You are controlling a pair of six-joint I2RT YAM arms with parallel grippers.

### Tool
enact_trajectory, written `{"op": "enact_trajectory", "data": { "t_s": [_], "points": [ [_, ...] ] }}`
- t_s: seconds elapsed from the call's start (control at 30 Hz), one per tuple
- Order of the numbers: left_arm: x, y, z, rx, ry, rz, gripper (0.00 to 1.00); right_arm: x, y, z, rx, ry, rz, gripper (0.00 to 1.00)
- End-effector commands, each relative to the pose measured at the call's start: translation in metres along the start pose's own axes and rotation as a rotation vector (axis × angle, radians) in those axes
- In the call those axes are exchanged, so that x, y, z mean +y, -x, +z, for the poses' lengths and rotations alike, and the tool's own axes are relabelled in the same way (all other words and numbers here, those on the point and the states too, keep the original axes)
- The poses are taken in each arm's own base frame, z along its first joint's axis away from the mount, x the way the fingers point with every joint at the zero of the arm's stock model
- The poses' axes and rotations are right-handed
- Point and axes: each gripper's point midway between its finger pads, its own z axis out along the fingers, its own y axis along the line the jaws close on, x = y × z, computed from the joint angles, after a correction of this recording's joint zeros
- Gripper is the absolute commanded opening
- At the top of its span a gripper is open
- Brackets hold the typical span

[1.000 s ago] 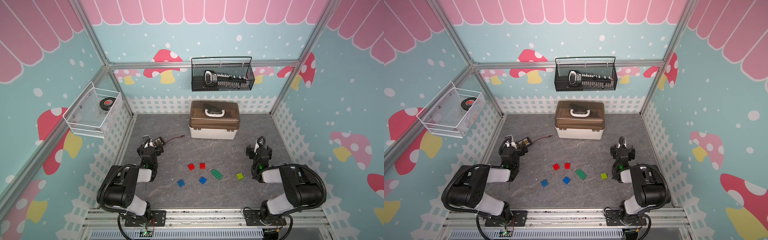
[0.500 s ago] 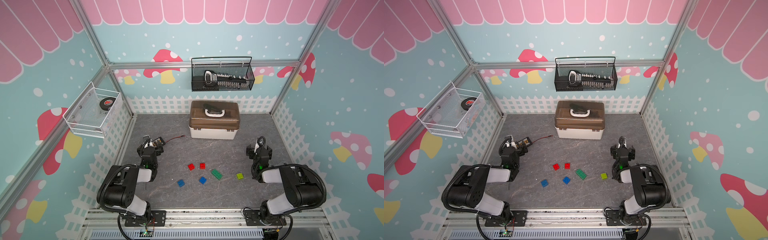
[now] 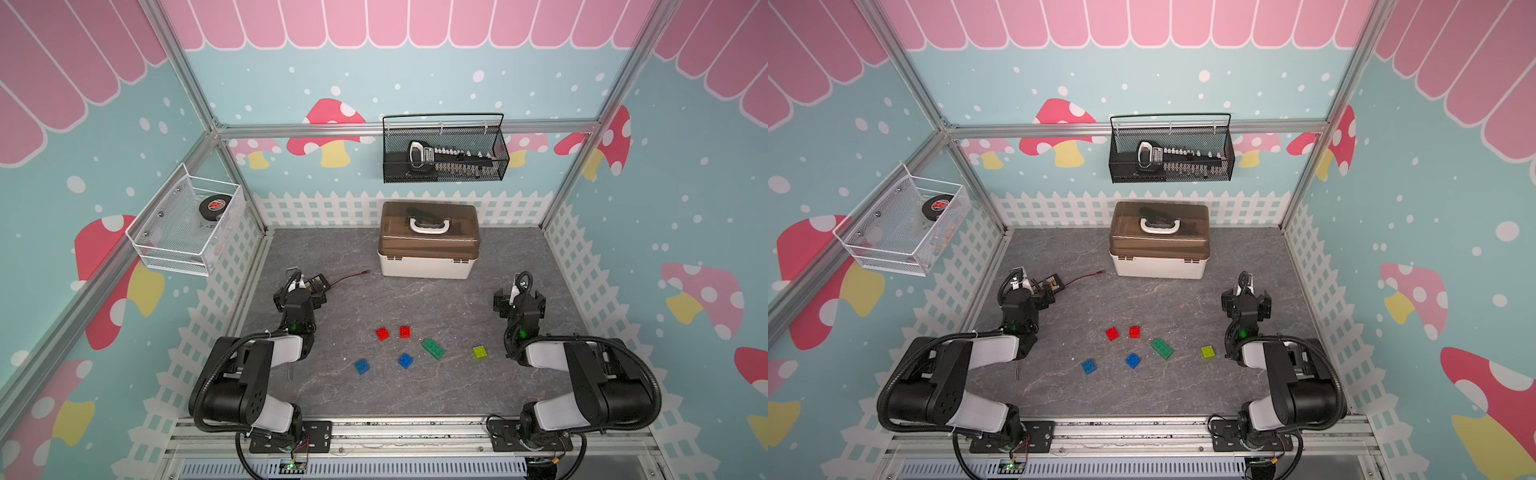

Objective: Assemble the letter y with lego
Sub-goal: Pick up the lego brick from the center of the board.

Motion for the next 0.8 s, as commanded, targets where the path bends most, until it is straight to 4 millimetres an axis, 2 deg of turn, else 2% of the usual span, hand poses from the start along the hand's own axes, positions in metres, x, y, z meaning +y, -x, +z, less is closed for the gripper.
{"op": "enact_trajectory", "data": {
  "t_s": [0.0, 0.07, 0.17, 0.2, 0.27, 0.3, 0.33, 0.4, 0.5, 0.57, 0.67, 0.77],
  "points": [
    [0.01, 0.03, -0.005, 0.017, 0.076, -0.006, 1.0, -0.002, 0.036, -0.007, -0.013, 0.016, 0.015, 0.99],
    [0.01, 0.044, -0.011, 0.026, 0.068, -0.062, 1.0, -0.006, 0.052, -0.012, 0.024, 0.019, 0.115, 0.99],
    [-0.001, 0.058, -0.02, 0.082, -0.006, -0.164, 1.0, 0.006, 0.078, -0.022, 0.053, 0.126, 0.23, 0.99],
    [-0.008, 0.06, -0.024, 0.106, -0.053, -0.203, 1.0, 0.007, 0.079, -0.027, 0.092, 0.138, 0.319, 0.99],
    [-0.017, 0.059, -0.031, 0.156, -0.109, -0.274, 1.0, -0.003, 0.066, -0.034, 0.199, 0.073, 0.492, 0.99],
    [-0.021, 0.057, -0.035, 0.188, -0.13, -0.313, 1.0, 0.004, 0.067, -0.035, 0.214, 0.126, 0.511, 0.98],
    [-0.025, 0.054, -0.04, 0.216, -0.154, -0.344, 1.0, 0.014, 0.071, -0.036, 0.217, 0.193, 0.503, 0.92],
    [-0.039, 0.044, -0.05, 0.271, -0.237, -0.387, 0.96, 0.035, 0.078, -0.041, 0.242, 0.319, 0.487, 0.83],
    [-0.057, 0.023, -0.072, 0.359, -0.313, -0.367, 0.92, 0.064, 0.077, -0.053, 0.332, 0.473, 0.456, 0.73],
    [-0.069, 0.003, -0.089, 0.432, -0.352, -0.341, 0.89, 0.085, 0.068, -0.067, 0.403, 0.553, 0.392, 0.69],
    [-0.079, -0.026, -0.114, 0.528, -0.394, -0.331, 0.86, 0.111, 0.05, -0.089, 0.488, 0.631, 0.288, 0.69],
    [-0.087, -0.055, -0.136, 0.626, -0.449, -0.341, 0.77, 0.137, 0.032, -0.114, 0.558, 0.709, 0.172, 0.68]
  ]
}}
